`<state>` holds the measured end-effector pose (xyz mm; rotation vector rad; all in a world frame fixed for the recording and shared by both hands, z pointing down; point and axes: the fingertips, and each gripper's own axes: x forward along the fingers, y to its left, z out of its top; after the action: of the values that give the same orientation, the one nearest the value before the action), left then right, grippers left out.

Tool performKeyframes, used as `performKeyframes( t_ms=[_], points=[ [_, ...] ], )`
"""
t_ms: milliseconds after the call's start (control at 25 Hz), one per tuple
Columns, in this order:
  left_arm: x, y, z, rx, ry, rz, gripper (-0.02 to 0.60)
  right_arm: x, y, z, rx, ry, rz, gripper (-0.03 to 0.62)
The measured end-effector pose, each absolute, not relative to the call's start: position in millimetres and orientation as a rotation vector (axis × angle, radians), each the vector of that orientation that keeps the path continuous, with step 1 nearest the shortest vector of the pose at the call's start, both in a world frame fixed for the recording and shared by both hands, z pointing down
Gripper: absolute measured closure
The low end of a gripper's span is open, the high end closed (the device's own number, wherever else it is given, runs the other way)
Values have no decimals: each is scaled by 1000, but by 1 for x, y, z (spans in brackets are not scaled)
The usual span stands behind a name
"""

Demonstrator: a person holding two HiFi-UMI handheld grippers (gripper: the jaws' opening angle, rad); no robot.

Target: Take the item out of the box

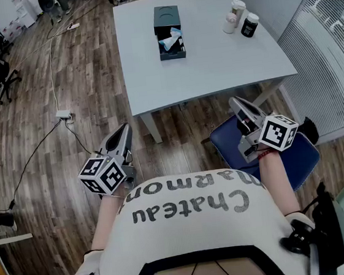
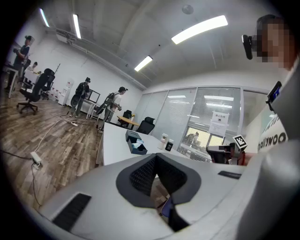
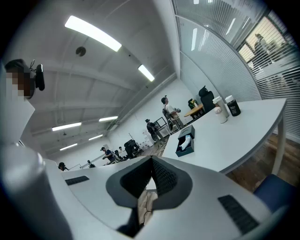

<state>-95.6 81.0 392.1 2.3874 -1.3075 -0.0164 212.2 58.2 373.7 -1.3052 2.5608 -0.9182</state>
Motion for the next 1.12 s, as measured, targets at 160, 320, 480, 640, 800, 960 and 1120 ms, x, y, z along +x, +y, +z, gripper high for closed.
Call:
performKeyframes(
  t_ms=[160,320,480,640,800,960,1120],
  points=[
    [-97,77,397,2378,-1324,1,589,212,56,374,-1322,2598,-902,594],
    [-99,75,401,2367,-1321,10,589,210,55,375,-1335,2602,-903,594],
    [-104,71,400,2366,-1319,14,589,206,49,373,-1322,2594,-902,594],
    [-111,67,402,2358,-1315,21,589,199,42,375,-1310,2572,-929,594],
    [-119,64,403,2361,-1308,23,589,193,36,380,-1354,2577,-920,594],
    [-129,62,404,2364,-1301,15,590,186,31,383,-1395,2583,-902,594],
    [-138,64,409,2362,-1292,11,589,178,30,394,-1407,2551,-946,594]
  ],
)
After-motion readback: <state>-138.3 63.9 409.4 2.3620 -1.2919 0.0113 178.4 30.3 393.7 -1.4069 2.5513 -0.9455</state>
